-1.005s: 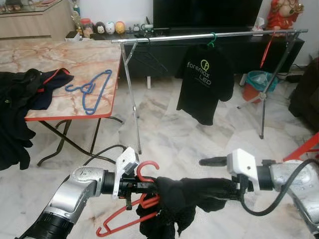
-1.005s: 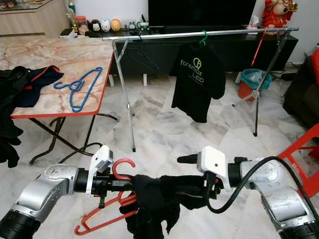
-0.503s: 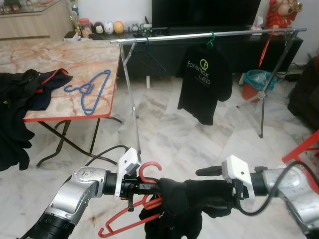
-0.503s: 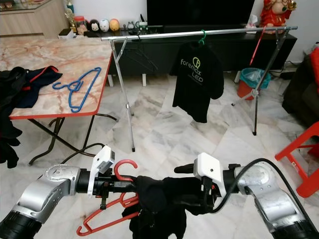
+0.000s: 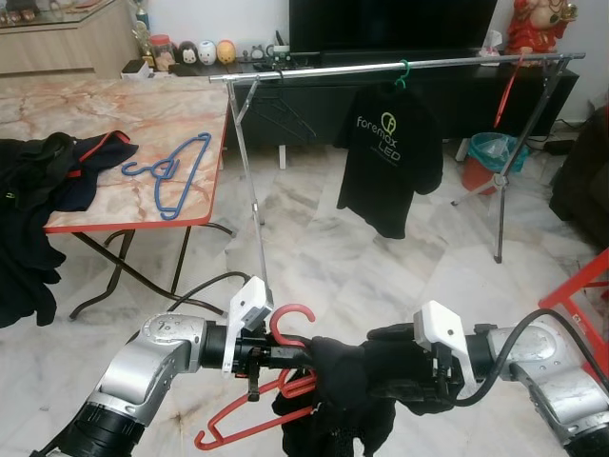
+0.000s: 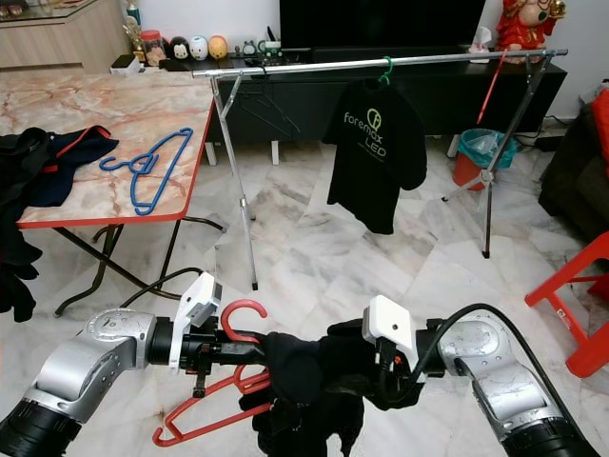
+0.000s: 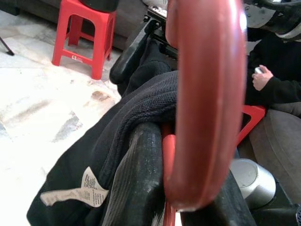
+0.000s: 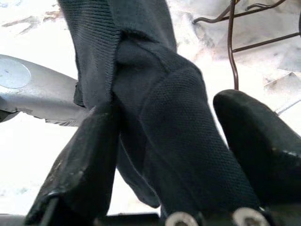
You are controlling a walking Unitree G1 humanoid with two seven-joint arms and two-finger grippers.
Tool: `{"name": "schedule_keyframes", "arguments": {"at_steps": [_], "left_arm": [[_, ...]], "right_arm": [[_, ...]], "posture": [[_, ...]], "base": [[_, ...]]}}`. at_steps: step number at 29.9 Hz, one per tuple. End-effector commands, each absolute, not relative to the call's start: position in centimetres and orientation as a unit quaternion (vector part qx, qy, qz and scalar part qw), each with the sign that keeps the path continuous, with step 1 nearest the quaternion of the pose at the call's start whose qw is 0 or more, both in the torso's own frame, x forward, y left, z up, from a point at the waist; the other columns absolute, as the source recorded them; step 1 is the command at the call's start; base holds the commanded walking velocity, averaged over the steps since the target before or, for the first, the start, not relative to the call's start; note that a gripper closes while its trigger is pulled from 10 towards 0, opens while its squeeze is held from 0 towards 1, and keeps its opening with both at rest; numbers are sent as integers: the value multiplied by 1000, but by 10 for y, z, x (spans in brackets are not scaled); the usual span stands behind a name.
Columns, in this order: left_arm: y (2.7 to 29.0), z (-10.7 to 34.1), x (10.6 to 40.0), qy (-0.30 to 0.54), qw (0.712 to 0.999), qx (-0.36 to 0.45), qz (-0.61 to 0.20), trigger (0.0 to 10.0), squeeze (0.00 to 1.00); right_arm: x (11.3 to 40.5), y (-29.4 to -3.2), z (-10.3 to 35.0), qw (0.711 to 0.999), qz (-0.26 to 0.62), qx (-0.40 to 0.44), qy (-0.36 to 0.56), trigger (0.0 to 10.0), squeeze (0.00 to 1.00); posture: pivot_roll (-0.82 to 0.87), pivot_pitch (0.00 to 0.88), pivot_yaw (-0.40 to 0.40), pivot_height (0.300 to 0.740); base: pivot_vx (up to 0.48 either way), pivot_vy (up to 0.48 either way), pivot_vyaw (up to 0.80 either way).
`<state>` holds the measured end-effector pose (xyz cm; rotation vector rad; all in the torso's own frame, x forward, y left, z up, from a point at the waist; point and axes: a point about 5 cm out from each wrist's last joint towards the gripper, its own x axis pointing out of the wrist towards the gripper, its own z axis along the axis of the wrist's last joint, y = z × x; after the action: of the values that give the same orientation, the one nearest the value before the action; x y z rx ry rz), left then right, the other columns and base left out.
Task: Hang hanger
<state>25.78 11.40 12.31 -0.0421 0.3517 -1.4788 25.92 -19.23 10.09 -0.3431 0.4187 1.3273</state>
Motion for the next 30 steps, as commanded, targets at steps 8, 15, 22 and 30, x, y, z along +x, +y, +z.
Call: {"name": "schedule_keyframes", "arguments": {"at_steps": [8, 15, 22, 30], "left_arm": [[109, 134, 256, 140, 710, -16, -690, 10000, 0], [106, 134, 255, 139, 706, -19, -694, 10000, 0], [105, 134, 253, 138, 702, -18, -698, 10000, 0], [104, 134, 252, 133, 700, -15, -702, 10000, 0]], "right_arm": [[265, -192, 109, 760, 608, -156, 169, 0, 0], [264, -190, 108, 757, 613, -149, 167, 0, 0], [263, -189, 108, 755, 619, -142, 166, 0, 0], [261, -187, 107, 753, 622, -134, 166, 0, 0]], "posture": [[12, 12, 18, 740], [12, 11, 18, 740], [14, 11, 15, 740], [15, 3, 14, 740]], "base": [[0, 0, 0], [0, 0, 0], [0, 0, 0], [0, 0, 0]]}}
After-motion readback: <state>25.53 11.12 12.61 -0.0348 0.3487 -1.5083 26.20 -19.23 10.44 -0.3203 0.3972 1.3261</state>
